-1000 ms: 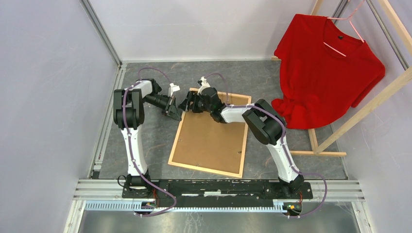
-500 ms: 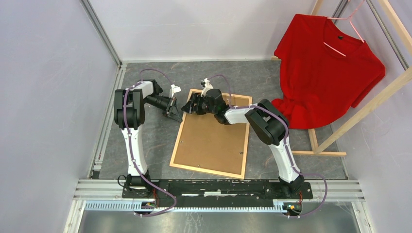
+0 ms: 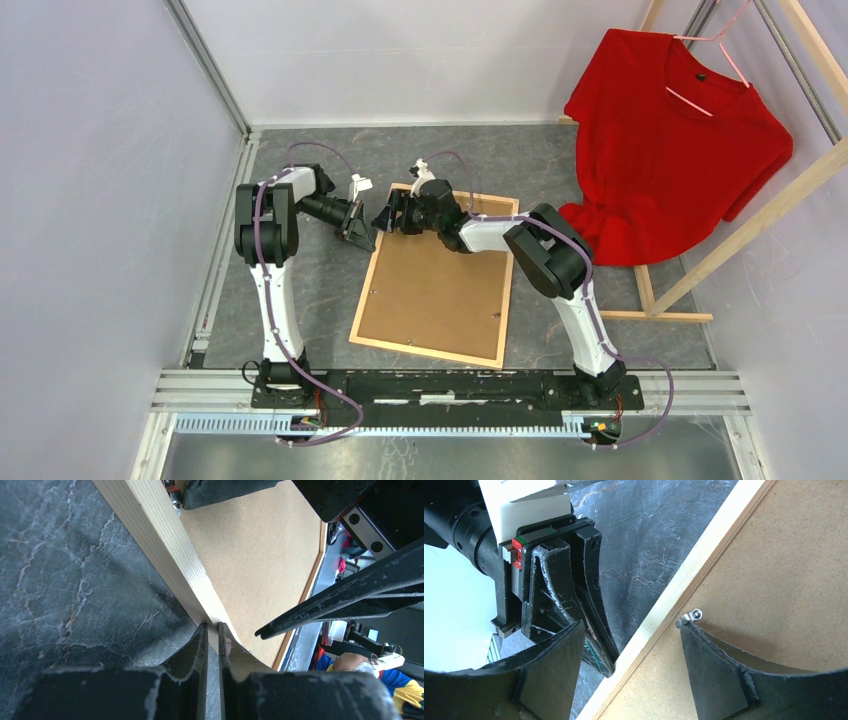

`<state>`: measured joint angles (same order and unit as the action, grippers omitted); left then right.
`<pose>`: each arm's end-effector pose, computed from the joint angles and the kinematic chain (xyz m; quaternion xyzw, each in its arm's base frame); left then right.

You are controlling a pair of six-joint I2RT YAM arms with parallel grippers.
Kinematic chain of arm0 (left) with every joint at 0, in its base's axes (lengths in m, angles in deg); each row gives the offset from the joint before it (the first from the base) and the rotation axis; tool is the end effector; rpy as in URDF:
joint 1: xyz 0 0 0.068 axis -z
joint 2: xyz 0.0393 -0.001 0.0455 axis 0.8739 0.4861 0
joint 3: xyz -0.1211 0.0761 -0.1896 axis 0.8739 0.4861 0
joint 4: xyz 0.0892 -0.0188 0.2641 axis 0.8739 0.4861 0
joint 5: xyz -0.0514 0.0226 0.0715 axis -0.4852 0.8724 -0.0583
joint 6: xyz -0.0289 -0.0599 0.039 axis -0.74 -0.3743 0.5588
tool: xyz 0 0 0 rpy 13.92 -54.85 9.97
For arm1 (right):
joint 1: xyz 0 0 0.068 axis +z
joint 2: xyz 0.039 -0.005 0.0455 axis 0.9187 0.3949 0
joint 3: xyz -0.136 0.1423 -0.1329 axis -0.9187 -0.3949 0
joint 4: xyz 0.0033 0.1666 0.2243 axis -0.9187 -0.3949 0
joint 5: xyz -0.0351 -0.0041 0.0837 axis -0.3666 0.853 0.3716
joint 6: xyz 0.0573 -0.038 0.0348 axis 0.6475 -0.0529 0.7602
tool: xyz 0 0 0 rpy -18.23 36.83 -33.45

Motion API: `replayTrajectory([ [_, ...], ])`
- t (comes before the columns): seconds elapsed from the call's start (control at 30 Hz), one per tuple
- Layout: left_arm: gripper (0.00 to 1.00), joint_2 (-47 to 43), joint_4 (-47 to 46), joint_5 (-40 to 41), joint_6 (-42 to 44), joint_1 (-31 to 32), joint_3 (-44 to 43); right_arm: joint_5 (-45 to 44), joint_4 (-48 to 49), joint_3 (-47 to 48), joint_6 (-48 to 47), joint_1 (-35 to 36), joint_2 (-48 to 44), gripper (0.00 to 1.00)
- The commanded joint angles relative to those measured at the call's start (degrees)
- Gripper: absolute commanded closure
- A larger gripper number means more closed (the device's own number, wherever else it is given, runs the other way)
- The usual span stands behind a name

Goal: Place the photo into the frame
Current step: Install the photo frame at the center of the board.

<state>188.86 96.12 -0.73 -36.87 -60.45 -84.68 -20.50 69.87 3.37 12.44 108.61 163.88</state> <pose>0.3819 -0.0580 0.0537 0.2316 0.8420 -0.4860 0.0345 0.3652 0.3495 0.0791 -0.0486 0.8261 0.4552 0.3286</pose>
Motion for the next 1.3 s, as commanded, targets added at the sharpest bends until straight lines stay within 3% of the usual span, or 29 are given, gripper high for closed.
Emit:
replayTrajectory([
  [0.0,0.83,1.0,-1.2,3.6,3.7,0.7,0.9,-1.9,-1.3,2.0,-1.1,0.4,1.6,0.23],
  [0.9,0.84,1.0,-1.1,3.1,3.8,1.6,1.1,-12.1,1.6,1.4,2.2,1.5,3.9,0.24],
  [1.27,0.85,2.0,-1.2,3.2,4.5,2.1,1.6,-12.9,7.2,1.0,9.4,2.6,6.3,0.24],
])
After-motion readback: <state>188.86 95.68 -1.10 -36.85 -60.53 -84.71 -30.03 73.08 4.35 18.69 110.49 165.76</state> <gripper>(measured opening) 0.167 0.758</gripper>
